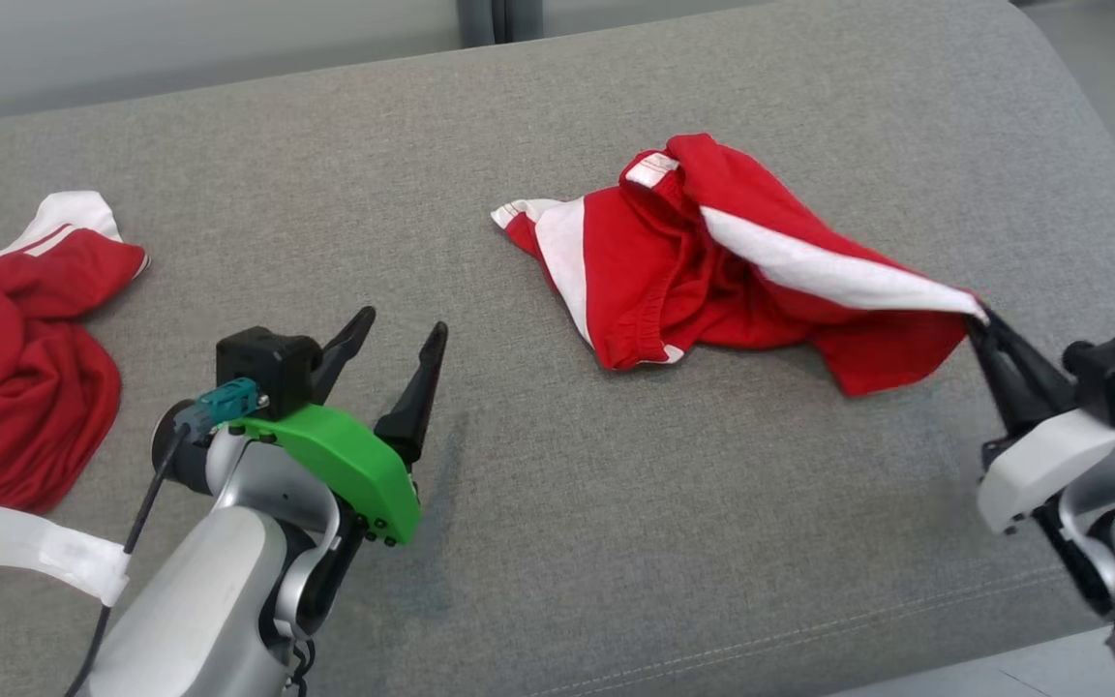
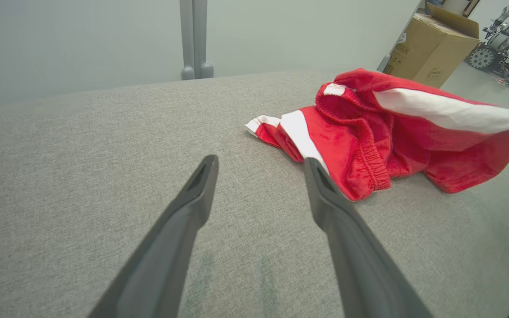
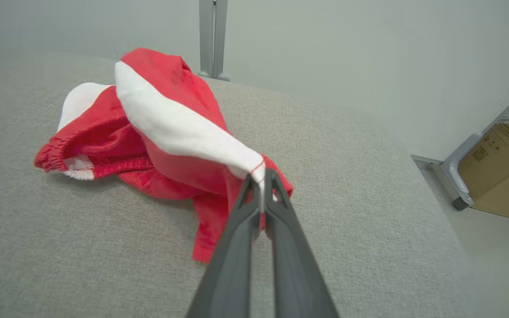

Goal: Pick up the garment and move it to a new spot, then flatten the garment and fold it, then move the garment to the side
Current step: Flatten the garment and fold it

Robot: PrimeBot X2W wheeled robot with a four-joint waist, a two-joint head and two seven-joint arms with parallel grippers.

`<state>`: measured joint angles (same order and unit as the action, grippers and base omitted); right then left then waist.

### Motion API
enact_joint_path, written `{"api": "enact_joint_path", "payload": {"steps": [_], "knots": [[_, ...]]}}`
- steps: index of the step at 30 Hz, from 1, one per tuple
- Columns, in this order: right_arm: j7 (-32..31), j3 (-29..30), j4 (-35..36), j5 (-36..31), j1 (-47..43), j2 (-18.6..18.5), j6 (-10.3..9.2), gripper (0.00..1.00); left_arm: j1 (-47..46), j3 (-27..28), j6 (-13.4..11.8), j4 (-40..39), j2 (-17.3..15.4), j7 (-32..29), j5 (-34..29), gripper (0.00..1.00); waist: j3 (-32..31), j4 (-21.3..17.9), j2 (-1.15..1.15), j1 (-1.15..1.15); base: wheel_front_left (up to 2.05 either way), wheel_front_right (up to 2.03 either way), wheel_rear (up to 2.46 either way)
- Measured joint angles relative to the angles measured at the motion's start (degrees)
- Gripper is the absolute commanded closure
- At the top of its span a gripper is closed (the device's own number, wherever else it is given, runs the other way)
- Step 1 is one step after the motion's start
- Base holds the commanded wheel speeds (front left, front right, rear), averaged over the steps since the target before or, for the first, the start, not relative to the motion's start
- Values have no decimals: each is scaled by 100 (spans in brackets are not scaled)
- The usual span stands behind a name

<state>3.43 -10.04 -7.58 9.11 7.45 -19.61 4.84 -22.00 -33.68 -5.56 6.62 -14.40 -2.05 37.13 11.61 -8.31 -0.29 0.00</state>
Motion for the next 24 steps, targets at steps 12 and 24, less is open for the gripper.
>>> {"api": "enact_joint_path", "payload": {"steps": [12, 24], "knots": [[-1759, 1217, 142, 1053, -435, -781, 16, 100, -14, -322, 7, -136, 257, -177, -1, 0, -64, -140, 0, 0, 0, 0, 0], [-2096, 504, 322, 1206, -700, -215, 70, 100, -1095, -822, 261, -506, 710, -992, -2, 0, 413, -223, 0, 0, 0, 0, 0]]}}
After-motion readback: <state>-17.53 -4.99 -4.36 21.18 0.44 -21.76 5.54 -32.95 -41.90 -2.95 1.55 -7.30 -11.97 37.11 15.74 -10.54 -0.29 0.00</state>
